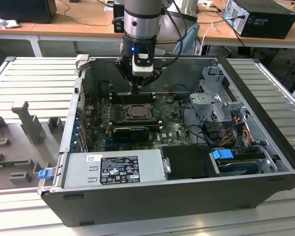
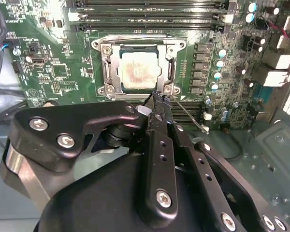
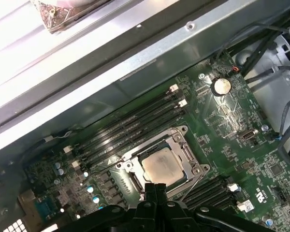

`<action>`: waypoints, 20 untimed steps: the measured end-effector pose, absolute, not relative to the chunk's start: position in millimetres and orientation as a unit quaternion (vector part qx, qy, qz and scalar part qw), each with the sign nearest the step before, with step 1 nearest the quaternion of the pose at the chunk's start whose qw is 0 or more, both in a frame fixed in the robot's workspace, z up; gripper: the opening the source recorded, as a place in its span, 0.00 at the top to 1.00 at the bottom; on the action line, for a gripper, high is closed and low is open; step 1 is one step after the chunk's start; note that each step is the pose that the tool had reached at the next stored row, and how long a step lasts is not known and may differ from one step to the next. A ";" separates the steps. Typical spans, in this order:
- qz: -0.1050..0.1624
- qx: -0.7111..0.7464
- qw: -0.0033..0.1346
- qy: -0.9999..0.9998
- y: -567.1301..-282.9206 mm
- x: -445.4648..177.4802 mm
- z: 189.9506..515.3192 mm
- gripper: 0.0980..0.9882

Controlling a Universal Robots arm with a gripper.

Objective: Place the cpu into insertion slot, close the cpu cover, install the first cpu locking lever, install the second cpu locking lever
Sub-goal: 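Install the first cpu locking lever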

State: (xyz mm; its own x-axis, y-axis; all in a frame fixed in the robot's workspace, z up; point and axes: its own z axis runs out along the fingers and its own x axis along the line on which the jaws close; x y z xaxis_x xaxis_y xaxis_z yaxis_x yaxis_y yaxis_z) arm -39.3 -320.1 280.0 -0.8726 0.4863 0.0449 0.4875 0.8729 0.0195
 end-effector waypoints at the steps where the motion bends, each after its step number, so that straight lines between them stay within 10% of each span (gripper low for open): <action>1: -0.015 -0.246 0.019 -0.969 -320.1 -39.3 279.9 0.99; 20: -0.012 -0.114 0.021 -0.993 -320.1 -39.3 279.9 0.99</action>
